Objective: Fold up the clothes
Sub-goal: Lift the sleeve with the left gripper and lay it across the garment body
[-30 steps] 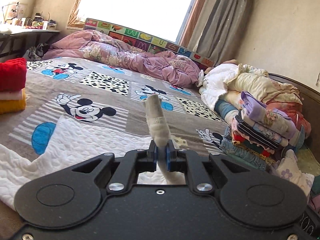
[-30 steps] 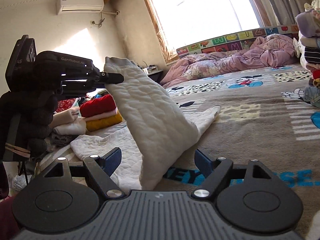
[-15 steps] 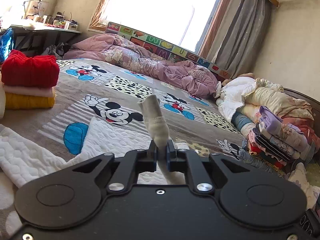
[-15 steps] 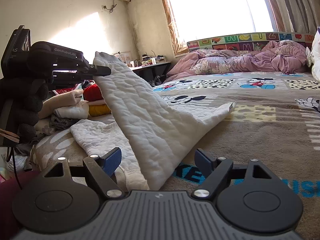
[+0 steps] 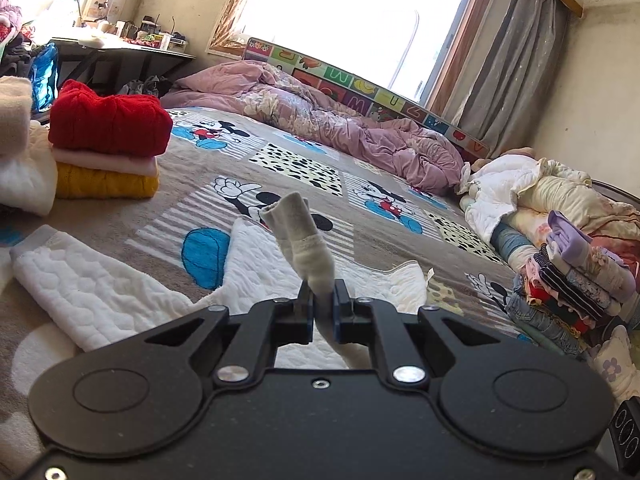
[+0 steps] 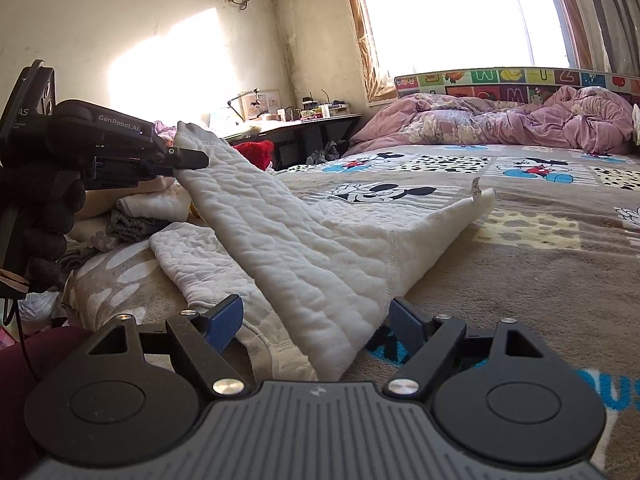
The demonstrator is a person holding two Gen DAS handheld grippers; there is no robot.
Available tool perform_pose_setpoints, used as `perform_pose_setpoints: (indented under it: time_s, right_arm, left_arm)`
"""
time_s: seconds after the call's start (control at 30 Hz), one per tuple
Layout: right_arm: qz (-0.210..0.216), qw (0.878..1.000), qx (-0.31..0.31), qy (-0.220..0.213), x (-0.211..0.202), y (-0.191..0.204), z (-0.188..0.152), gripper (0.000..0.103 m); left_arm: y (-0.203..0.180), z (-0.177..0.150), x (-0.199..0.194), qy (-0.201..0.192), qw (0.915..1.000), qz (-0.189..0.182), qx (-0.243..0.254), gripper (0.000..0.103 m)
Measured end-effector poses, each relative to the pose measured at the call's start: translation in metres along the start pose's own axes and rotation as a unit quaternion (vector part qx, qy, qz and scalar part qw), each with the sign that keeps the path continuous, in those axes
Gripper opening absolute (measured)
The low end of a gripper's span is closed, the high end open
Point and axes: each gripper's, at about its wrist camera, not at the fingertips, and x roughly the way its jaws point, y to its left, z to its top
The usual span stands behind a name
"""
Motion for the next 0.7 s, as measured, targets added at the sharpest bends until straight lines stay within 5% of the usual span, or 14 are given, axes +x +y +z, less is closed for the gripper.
perform_pose_setpoints:
  time_s: [0.7]
  right_arm:
    - [0.031,0.997,-0.061,0.021,0.014,0.026,-0.001,0.08]
  left_arm:
    - [0.029,-0.029,-0.008,0.039,0.9989,0.026,0.01,0.008]
